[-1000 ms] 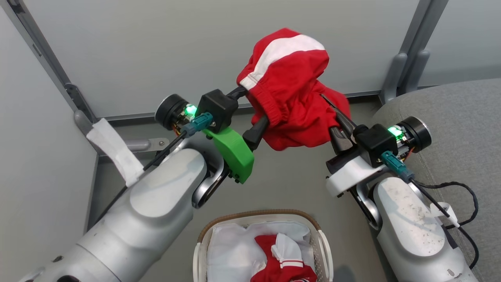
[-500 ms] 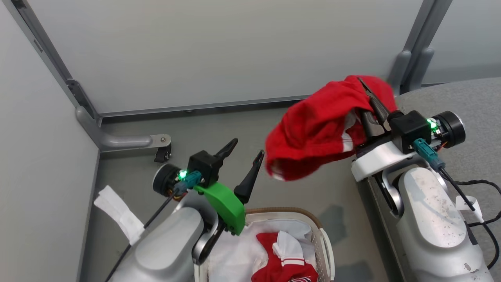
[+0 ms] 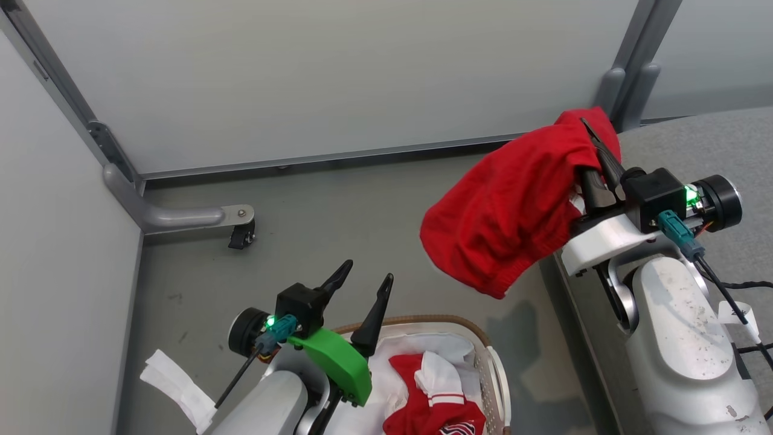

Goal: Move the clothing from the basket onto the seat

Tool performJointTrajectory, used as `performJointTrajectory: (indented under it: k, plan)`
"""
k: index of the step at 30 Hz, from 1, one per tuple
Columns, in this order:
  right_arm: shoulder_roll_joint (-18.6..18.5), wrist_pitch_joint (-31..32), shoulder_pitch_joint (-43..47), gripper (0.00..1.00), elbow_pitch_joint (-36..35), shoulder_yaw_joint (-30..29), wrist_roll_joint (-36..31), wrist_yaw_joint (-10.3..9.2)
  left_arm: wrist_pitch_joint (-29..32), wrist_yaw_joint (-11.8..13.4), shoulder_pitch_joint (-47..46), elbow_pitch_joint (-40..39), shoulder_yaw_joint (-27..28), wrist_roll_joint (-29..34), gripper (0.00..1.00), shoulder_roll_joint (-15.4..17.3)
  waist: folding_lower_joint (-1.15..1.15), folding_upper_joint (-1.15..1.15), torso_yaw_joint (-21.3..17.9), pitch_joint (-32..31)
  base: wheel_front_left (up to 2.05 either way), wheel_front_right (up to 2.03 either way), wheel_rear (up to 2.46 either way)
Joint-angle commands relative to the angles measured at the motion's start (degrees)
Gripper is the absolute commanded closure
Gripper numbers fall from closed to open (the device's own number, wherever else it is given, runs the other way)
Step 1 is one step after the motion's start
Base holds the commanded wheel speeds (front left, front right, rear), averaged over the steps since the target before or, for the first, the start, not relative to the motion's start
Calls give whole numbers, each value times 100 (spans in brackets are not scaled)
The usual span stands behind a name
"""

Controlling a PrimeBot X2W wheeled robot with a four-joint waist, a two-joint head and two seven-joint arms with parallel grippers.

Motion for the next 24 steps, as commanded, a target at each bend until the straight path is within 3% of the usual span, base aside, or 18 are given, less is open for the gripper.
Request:
performJointTrajectory:
  k: [1, 8, 24]
  plan:
    - [-22, -12, 15, 100, 21, -18, -19, -6, -4, -30, 122, -18, 104, 102, 0, -12, 0, 0, -53, 33, 0, 0, 0]
    - [-25, -12, -147, 100, 68, -70, -89, -6, -4, -93, 344, -176, 532, 509, 0, -124, 0, 0, -452, 136, 0, 0, 0]
    - [-20, -12, -237, 100, -8, -559, -314, -6, -4, -222, 318, -330, 848, 1179, 0, -284, 0, 0, -2126, 541, 0, 0, 0]
